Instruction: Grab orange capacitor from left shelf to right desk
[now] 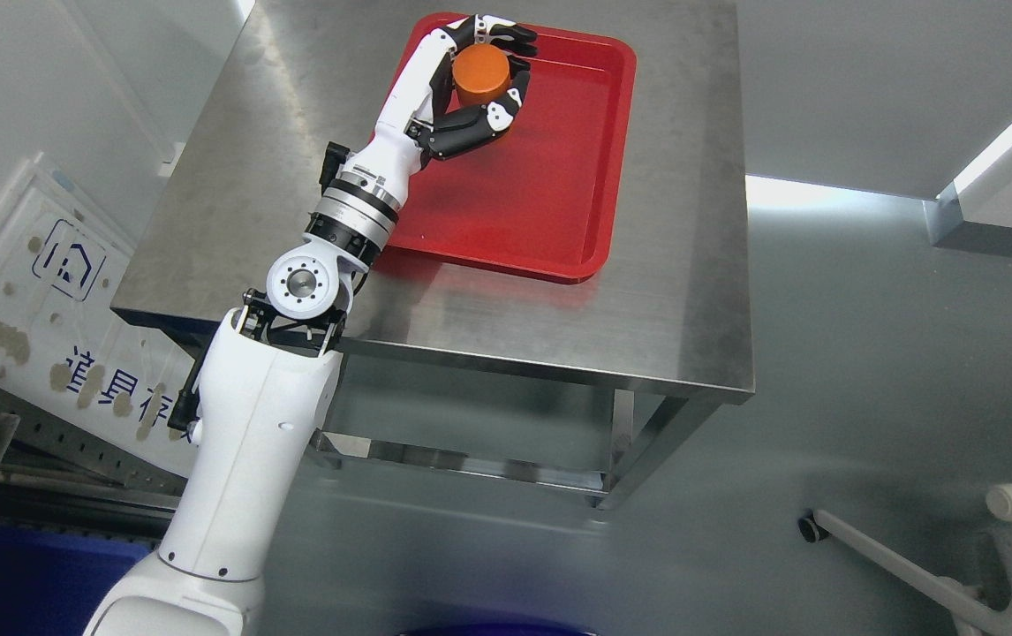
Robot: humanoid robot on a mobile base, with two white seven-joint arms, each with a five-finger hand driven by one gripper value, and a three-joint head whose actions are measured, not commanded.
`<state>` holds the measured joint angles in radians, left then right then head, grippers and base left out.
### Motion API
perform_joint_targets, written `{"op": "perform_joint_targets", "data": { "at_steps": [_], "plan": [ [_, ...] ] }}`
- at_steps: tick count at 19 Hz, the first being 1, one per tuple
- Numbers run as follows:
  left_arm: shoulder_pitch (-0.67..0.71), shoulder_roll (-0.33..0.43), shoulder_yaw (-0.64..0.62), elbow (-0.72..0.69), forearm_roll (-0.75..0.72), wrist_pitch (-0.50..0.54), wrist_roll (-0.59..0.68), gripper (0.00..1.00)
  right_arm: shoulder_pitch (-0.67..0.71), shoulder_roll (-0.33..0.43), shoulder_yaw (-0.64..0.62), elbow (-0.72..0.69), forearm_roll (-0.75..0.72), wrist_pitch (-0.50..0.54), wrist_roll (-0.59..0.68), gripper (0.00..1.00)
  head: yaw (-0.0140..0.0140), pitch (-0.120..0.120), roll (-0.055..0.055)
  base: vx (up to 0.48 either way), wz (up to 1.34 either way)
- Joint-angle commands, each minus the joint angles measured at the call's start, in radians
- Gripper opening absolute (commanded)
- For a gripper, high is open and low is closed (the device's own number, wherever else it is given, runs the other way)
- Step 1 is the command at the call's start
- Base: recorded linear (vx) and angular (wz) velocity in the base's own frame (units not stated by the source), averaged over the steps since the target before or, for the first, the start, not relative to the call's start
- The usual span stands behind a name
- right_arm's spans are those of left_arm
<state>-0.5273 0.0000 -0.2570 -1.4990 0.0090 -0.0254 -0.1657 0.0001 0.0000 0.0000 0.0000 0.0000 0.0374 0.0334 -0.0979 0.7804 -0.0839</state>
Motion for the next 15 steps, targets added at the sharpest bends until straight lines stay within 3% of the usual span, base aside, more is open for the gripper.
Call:
{"op": "perform_joint_targets", "data": {
  "at_steps": [1,3,7,15],
  "plan": [
    [-0.029,0.017,0.005,0.031,-0.001,0.002,-0.001,0.76,0.014,-0.017,-0.011,-0.034,0.0,-0.001,-0.001,1.0,0.0,0.0,0.0,0.011,-0.01],
    [-0.063,0.017,0.027,0.019,-0.001,0.002,0.0,0.87,0.014,-0.017,-0.011,-0.034,0.0,-0.001,-0.001,1.0,0.0,0.0,0.0,0.005,0.0],
    [-0.095,0.017,0.111,-0.027,-0.001,0.007,-0.003,0.98,0.014,-0.017,-0.011,-0.034,0.0,-0.001,-0.001,1.0,0.0,0.0,0.0,-0.003,0.0],
    [-0.013,0.017,0.343,-0.075,0.0,0.053,-0.006,1.0,0.014,-0.017,-0.011,-0.034,0.0,-0.001,-0.001,1.0,0.0,0.0,0.0,-0.001,0.0]
  ]
}}
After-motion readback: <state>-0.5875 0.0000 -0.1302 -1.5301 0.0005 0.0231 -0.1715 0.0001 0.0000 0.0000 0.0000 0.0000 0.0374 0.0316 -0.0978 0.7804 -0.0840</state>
